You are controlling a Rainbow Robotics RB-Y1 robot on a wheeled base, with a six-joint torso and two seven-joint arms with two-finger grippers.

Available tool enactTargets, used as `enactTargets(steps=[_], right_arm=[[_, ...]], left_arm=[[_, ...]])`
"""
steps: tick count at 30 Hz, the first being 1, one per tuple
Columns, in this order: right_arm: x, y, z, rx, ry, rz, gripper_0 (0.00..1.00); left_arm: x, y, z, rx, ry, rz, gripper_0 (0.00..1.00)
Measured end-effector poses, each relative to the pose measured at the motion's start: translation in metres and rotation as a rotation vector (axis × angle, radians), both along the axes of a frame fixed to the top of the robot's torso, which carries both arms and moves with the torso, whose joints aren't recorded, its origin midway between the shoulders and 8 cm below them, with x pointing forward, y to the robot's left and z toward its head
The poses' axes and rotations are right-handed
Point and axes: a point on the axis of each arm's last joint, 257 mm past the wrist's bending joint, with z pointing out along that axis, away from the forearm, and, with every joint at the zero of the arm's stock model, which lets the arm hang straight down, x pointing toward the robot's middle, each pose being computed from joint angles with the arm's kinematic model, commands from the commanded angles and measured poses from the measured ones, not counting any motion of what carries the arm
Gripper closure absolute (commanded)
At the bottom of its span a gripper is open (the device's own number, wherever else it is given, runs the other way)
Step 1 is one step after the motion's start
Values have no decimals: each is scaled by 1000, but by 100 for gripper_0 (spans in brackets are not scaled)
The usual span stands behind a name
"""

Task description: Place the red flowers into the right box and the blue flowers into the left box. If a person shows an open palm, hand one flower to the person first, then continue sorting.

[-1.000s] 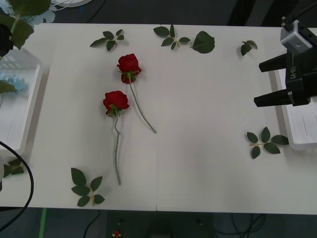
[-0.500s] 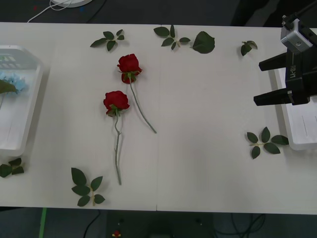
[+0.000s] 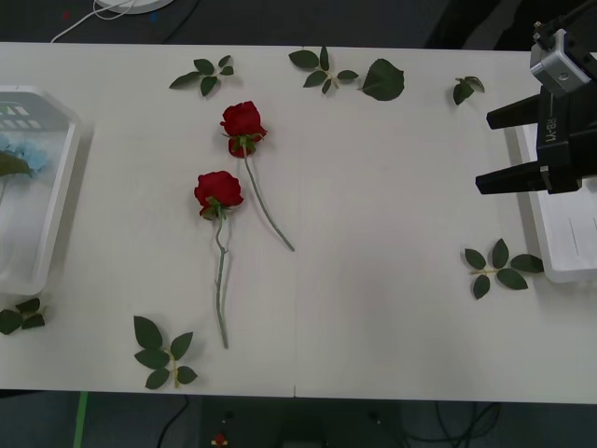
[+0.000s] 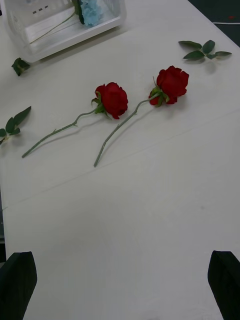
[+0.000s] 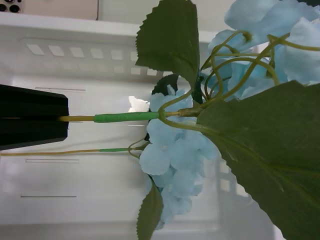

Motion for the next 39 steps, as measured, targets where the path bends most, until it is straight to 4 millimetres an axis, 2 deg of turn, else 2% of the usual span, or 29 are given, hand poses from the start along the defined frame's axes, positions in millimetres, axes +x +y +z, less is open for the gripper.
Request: enactTargets(steps=[3,7,13,15,16,18,33,36,39], right_arm=[[0,0,0,0,0,0,0],[0,0,0,0,0,0,0],[0,0,0,0,0,0,0],[0,0,0,0,0,0,0],[0,0,0,0,0,0,0],[0,0,0,0,0,0,0],[0,0,0,0,0,0,0],[0,0,0,0,0,0,0],[0,0,0,0,0,0,0]], left_arm=[[3,3,-34,23,48,-12,100],[-2,10,-64,14,91,12,100],[-5,18,-77,14,102,33,100],[-5,19,-77,16,100,35,95],[-5,20,-77,19,97,36,48],[-4,21,-77,28,88,37,0],[5,12,-76,18,59,17,0],[10,5,-68,15,38,-1,0],[14,-14,-55,13,41,-50,0]])
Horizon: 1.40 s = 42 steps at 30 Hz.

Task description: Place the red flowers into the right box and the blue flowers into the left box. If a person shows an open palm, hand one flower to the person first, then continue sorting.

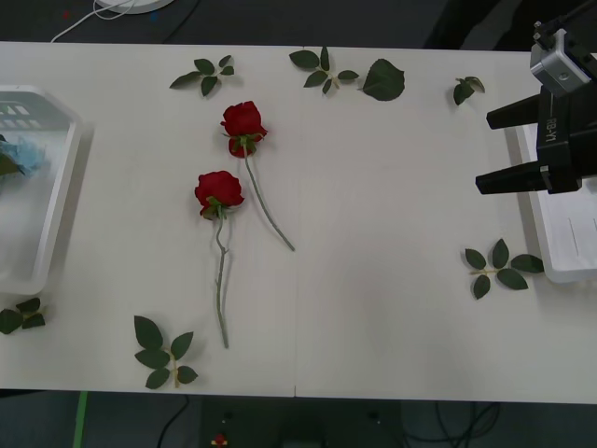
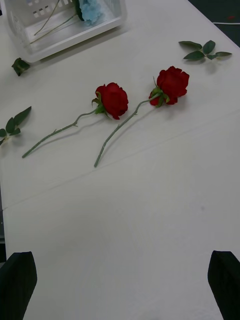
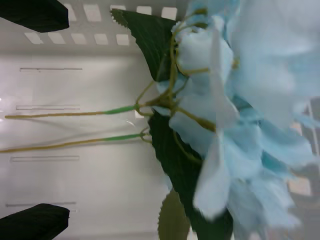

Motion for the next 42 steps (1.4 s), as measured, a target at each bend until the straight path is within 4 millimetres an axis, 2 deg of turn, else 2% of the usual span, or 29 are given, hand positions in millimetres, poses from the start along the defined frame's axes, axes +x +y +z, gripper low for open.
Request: enactTargets(steps=[4,14,18,23,30,36,42], right_arm=[[0,0,0,0,0,0,0],[0,0,0,0,0,0,0],[0,0,0,0,0,0,0],[0,0,0,0,0,0,0],[0,0,0,0,0,0,0],[0,0,0,1,0,0,0],[0,0,0,1,0,0,0]], left_arm=[[-7,-32,14,-29,76,-77,0],[-12,-124,79,-211,188,-292,0],[-10,-155,91,-273,221,-263,0],[-12,-211,84,-370,306,-190,0],[-9,-284,68,-353,393,-258,0],[1,-325,56,-357,430,-182,0],[7,-348,56,-339,428,-187,0]])
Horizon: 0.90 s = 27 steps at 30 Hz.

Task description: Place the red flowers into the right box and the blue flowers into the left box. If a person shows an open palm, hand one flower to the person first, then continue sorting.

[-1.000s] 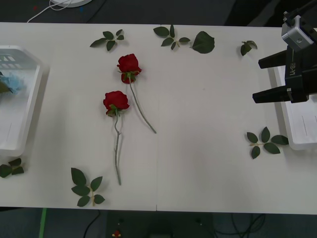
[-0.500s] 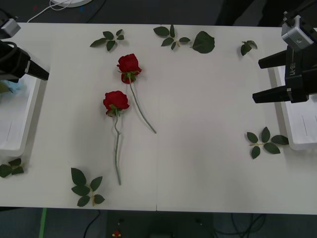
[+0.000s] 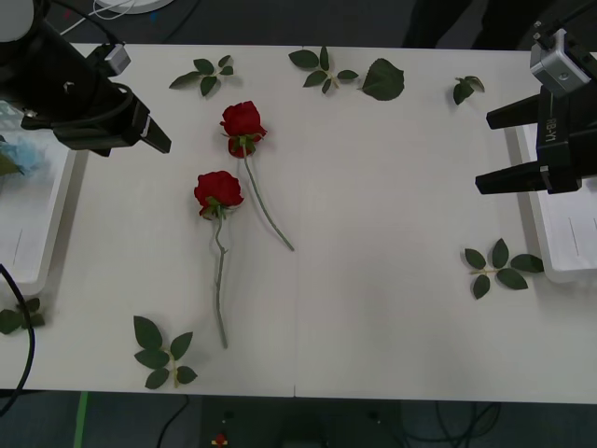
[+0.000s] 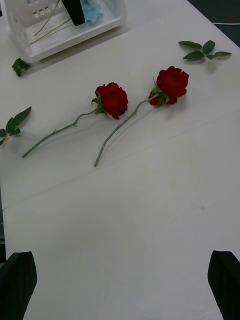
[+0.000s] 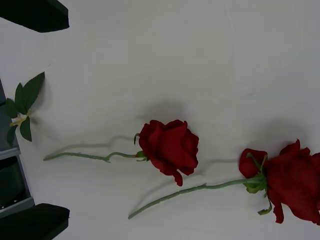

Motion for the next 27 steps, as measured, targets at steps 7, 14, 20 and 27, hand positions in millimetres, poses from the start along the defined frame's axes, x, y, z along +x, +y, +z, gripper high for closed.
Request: enactTargets(steps=[7,14,20,27], right_arm=[[0,0,0,0,0,0,0],[0,0,0,0,0,0,0],[0,0,0,0,0,0,0],[0,0,0,0,0,0,0]], left_arm=[[-10,-6,-10,-22,64,12,2],[-24,-13,-35,-86,211,176,4],[-27,-13,-36,-70,188,161,4],[-50,-5,-64,40,127,132,4]])
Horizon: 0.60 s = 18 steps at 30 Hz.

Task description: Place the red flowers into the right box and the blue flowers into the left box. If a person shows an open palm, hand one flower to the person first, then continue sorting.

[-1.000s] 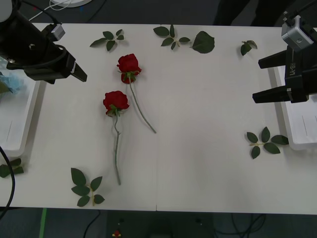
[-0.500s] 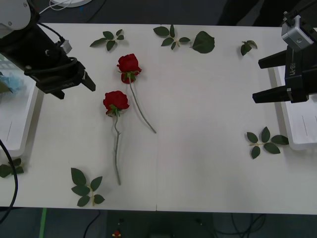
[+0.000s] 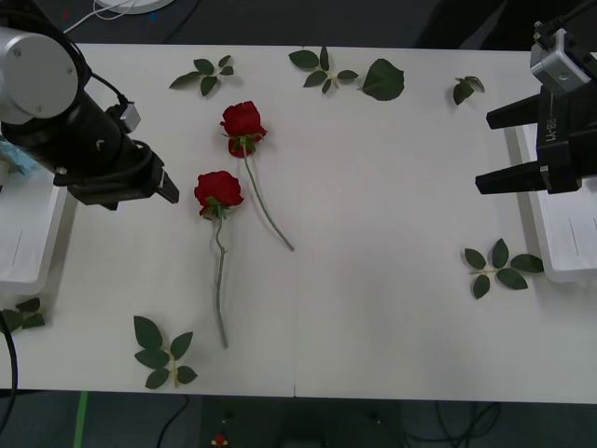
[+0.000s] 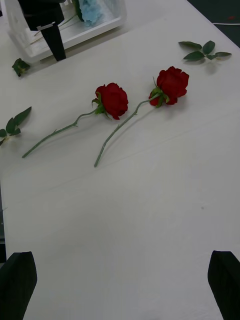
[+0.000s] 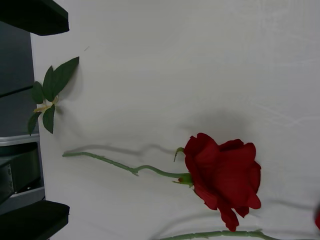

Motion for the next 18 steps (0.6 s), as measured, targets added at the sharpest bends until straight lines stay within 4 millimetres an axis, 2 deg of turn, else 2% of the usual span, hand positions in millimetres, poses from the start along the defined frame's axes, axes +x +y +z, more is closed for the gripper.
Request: enactTargets(steps=[5,10,18], right_arm=[[0,0,0,0,0,0,0],[0,0,0,0,0,0,0],[0,0,0,1,0,0,0]], left_arm=[[-14,-1,-24,-3,-53,-12,4],[-15,0,-50,29,-126,0,4],[-7,-27,-91,96,-226,-60,4]])
